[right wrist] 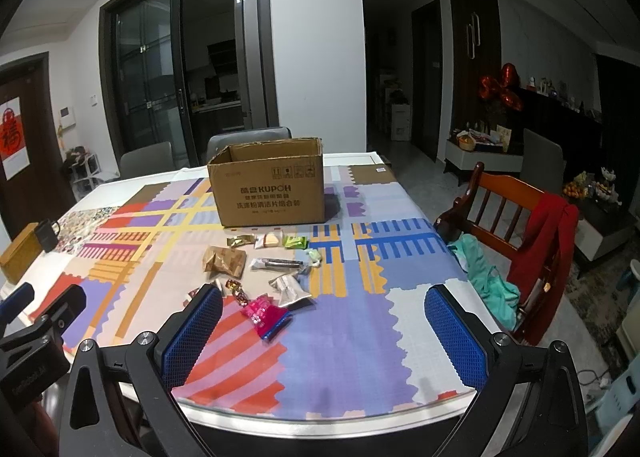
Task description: Organize snacks
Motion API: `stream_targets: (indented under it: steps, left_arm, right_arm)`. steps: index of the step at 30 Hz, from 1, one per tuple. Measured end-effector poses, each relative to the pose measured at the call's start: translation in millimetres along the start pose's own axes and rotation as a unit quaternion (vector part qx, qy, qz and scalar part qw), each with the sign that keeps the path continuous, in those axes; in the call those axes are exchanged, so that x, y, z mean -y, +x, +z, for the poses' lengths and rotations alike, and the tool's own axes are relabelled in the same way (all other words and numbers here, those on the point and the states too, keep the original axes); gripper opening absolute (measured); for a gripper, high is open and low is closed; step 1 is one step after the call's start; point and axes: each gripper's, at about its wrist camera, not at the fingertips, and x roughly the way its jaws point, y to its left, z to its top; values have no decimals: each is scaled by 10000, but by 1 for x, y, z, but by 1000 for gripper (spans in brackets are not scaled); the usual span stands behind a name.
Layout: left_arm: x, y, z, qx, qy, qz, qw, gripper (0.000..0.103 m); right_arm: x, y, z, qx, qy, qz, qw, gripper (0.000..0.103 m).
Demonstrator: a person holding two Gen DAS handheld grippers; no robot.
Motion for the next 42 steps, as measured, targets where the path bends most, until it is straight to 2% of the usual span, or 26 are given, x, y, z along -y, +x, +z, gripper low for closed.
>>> stream_targets:
  steps: [42]
  left_arm:
    - [4, -4, 10, 134, 82, -27, 9999, 103]
  right_arm:
    - [7, -3, 6, 193, 27, -4, 9998, 102]
